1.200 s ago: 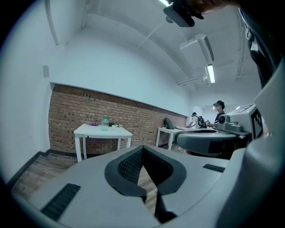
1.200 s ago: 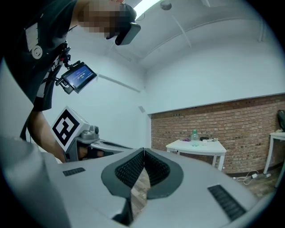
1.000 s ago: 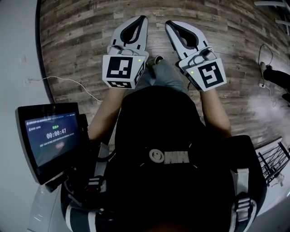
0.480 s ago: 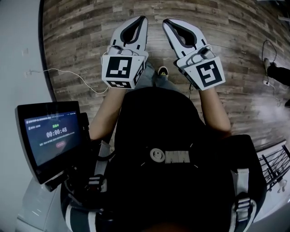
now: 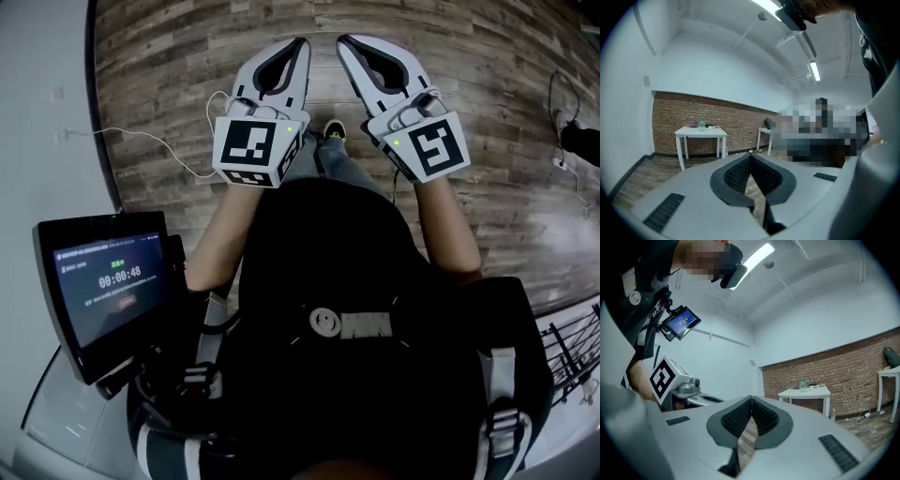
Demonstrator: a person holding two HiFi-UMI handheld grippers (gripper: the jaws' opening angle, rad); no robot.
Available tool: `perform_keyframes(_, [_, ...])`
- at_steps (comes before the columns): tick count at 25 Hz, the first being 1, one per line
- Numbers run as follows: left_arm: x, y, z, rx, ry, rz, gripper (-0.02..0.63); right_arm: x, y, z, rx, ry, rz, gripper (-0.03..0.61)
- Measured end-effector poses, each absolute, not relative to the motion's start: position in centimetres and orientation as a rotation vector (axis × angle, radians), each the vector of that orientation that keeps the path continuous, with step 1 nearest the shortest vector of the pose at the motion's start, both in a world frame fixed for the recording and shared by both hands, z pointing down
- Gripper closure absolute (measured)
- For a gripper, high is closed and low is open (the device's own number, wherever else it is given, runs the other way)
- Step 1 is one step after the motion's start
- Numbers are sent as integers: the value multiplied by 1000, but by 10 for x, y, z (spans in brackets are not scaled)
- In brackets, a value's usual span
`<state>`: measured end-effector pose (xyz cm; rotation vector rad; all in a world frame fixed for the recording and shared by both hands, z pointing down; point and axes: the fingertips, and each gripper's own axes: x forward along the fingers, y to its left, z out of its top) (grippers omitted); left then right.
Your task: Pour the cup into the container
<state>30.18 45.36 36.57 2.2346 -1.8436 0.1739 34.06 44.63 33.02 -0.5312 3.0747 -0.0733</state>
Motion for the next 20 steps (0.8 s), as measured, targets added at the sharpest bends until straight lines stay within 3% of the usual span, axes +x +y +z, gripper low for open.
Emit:
perform_keyframes(9, [315,515,353,2308,-1845,159,610,359,509,326,-591,3037,-50,571])
perform_keyframes(20, [320,506,346,2313,-1857,211,611,362,496,329,-582,3040,-75,571])
